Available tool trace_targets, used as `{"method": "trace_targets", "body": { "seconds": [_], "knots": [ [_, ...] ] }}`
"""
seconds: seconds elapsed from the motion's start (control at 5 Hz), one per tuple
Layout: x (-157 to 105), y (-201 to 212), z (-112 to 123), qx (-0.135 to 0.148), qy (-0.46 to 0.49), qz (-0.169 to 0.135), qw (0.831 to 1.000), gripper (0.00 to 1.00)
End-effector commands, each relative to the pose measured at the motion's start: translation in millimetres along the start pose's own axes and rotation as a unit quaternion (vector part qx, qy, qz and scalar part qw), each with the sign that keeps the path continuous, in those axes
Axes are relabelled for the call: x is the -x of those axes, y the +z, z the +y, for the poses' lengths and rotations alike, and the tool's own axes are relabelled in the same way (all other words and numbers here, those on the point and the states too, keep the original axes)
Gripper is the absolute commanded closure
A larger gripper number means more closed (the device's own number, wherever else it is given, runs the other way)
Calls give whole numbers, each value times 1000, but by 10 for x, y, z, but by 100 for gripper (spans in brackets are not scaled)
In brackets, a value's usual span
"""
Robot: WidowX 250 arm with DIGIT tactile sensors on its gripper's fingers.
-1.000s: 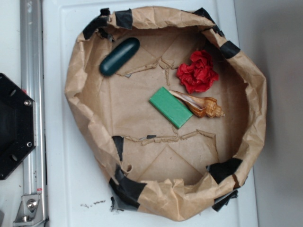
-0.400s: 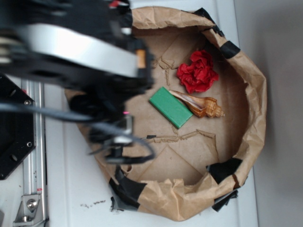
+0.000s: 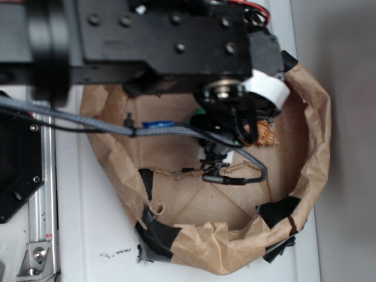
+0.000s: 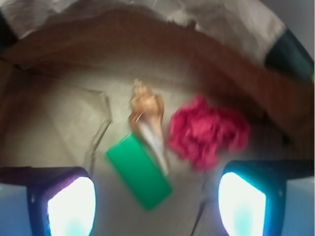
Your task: Grab the shell.
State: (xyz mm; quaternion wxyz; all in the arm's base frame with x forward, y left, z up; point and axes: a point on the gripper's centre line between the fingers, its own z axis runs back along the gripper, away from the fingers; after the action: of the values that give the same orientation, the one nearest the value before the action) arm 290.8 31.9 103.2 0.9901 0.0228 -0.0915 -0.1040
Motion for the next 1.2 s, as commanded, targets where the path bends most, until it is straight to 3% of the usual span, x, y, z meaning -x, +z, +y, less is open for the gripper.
{"method": "trace_targets", "body": {
  "seconds": [0.0,0.2,0.6,0.8,1.0],
  "knots": [
    [-234,-167,-319,-21,-118,-58,991,0],
    [-328,-239,-274,-38,-149,-70,986,0],
    [-363,-565,11,-52,-134,-48,988,0],
    [-338,-658,27,-61,-126,-28,990,0],
    [-253,-701,76,-55,-91,-4,994,31]
  ]
}}
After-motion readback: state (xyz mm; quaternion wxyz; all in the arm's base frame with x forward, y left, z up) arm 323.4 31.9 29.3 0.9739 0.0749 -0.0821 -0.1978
